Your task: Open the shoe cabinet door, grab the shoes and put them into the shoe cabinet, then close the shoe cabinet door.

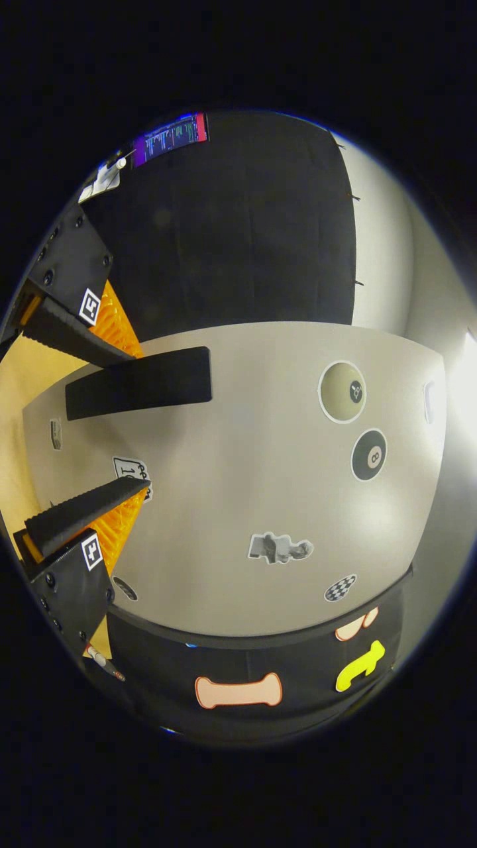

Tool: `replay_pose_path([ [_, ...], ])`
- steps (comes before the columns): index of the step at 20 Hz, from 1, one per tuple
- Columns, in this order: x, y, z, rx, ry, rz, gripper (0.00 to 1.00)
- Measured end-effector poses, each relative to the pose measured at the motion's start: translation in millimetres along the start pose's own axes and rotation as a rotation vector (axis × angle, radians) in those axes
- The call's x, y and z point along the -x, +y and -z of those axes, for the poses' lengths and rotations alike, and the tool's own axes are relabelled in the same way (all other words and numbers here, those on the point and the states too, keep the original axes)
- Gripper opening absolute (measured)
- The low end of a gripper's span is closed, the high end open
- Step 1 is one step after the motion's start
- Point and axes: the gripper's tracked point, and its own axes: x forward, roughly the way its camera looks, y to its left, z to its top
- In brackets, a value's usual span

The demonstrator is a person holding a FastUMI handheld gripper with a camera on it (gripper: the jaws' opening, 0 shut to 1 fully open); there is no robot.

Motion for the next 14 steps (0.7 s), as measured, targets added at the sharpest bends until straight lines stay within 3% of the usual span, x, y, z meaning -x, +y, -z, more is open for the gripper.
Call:
replay_pose_path([
  [8,-56.8,14.5,5.6,-0.069,-0.026,0.076,1.00],
  [14,-90.1,18.8,4.0,-0.044,-0.033,0.159,1.00],
])
